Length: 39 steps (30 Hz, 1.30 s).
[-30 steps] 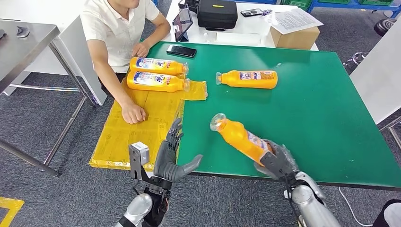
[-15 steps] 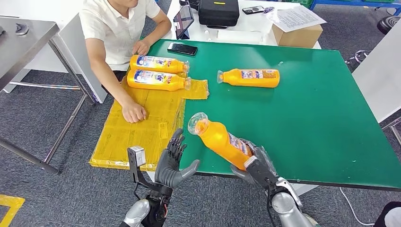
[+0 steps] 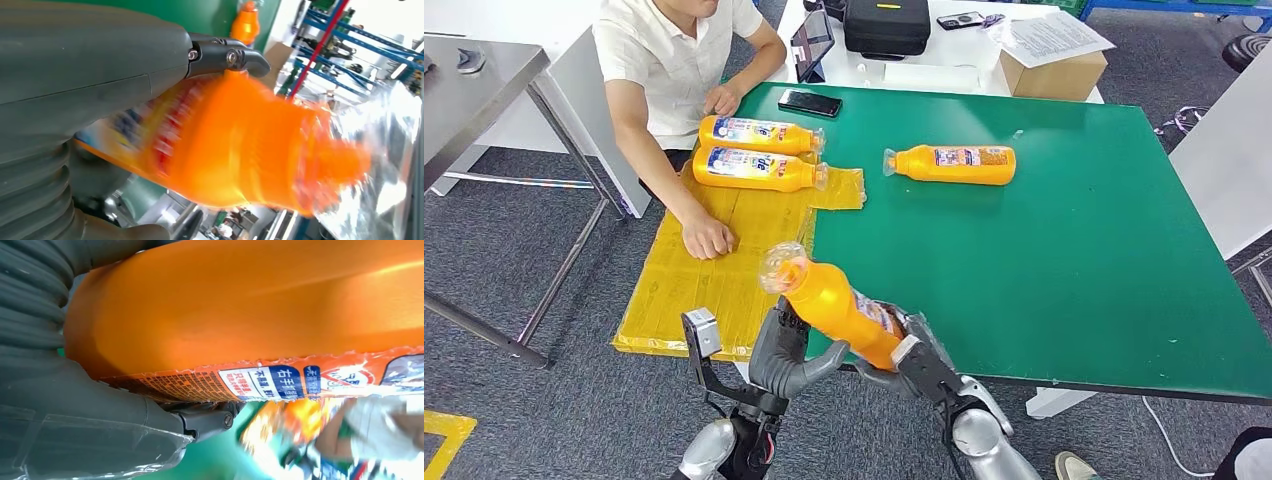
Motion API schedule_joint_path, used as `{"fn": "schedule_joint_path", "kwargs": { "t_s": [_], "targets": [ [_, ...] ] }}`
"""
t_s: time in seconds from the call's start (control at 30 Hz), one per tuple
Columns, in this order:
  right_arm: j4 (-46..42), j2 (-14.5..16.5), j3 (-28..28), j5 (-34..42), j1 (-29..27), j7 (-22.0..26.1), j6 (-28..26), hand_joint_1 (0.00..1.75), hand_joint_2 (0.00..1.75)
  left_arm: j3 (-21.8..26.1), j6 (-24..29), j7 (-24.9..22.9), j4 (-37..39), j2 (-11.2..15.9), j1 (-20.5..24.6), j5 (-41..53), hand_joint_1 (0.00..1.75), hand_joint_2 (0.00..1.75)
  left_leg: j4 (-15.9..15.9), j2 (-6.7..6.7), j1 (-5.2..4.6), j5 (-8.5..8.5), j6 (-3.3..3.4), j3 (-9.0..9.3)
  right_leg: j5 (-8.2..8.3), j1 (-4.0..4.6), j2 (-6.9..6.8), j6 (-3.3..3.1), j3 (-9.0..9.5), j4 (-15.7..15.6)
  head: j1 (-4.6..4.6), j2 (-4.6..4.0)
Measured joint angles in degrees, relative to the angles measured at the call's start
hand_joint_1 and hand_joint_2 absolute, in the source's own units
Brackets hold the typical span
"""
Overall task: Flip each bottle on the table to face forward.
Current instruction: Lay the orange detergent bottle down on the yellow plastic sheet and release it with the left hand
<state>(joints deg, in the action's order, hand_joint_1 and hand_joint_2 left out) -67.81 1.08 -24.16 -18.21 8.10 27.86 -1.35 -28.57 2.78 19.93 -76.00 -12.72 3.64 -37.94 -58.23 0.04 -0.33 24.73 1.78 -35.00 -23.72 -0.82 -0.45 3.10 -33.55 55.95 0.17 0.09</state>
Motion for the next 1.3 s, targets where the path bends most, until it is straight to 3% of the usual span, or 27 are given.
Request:
{"fn": "schedule_joint_path", "kwargs": {
  "t_s": [0.3,0.43,0.63,0.83,0.87,0.97,1.0,1.13,1.3],
  "targets": [
    [5.8,3.4,-6.1,0.3,3.4,-0.1,0.0,1.74,1.75,0.8,1.5,0.7,-0.5,-0.1,1.1,-0.5,0.0,1.75,0.0,0.01,0.0,0.0,0.0,-0.02,0.0,0.0,0.01,0.0,-0.05,0.0,0.0,0.0],
    [8.4,4.0,-8.0,0.6,5.3,0.0,-0.9,1.73,1.75,1.0,2.9,-0.2,0.4,-0.2,2.0,1.1,1.73,1.75,0.0,0.0,-0.01,-0.01,0.0,-0.03,0.0,-0.01,0.0,0.0,-0.06,0.0,0.0,0.0],
    [10.3,4.2,-9.4,-0.1,6.7,-0.8,-2.8,1.6,1.75,1.1,3.3,-1.0,5.8,-0.2,5.6,0.5,1.75,1.75,0.0,0.0,-0.01,-0.02,0.01,-0.04,0.02,-0.01,0.0,0.01,-0.04,0.0,0.02,0.0],
    [10.7,4.2,-10.3,0.5,6.7,-0.8,-2.6,1.5,1.75,2.1,0.2,-0.5,6.9,-0.1,5.7,-1.0,1.75,1.75,0.0,0.0,-0.01,-0.02,0.01,-0.08,0.01,0.0,0.0,0.01,-0.09,0.0,0.01,0.0],
    [10.7,4.2,-10.4,0.7,6.5,-0.6,-2.5,1.38,1.75,2.3,-0.3,-0.6,6.8,-0.1,5.5,-1.0,1.75,1.75,0.0,0.0,-0.01,-0.02,0.01,-0.09,0.01,0.0,0.0,0.01,-0.1,0.0,0.0,0.0],
    [10.5,4.2,-10.7,0.9,5.7,-0.1,-2.3,0.32,1.75,2.7,-1.3,-0.9,6.3,0.0,4.7,-0.2,1.75,1.75,0.0,0.0,-0.01,-0.02,0.01,-0.13,0.0,0.0,0.0,0.0,-0.15,0.0,0.0,0.0],
    [10.4,4.2,-10.8,0.9,5.4,0.0,-2.3,0.06,1.75,2.7,-1.4,-0.9,6.1,0.1,4.4,0.1,1.75,1.75,0.0,0.0,-0.01,-0.02,0.01,-0.15,0.0,0.0,0.0,0.0,-0.17,0.0,0.01,0.0],
    [9.7,4.2,-11.4,1.0,4.0,0.4,-1.8,0.0,0.0,3.0,-1.5,-1.1,5.6,0.2,3.8,0.7,1.75,1.75,0.0,-0.01,-0.01,-0.02,0.01,-0.18,0.0,-0.01,0.0,0.0,-0.19,0.0,0.01,0.0],
    [9.0,4.2,-11.5,0.3,2.7,0.5,-3.4,0.0,0.0,3.4,-1.3,-0.9,4.9,0.2,3.2,1.8,1.75,1.75,0.0,-0.01,-0.01,-0.02,0.01,-0.18,0.01,-0.01,0.0,0.0,-0.19,0.0,0.01,0.0]
  ]
}}
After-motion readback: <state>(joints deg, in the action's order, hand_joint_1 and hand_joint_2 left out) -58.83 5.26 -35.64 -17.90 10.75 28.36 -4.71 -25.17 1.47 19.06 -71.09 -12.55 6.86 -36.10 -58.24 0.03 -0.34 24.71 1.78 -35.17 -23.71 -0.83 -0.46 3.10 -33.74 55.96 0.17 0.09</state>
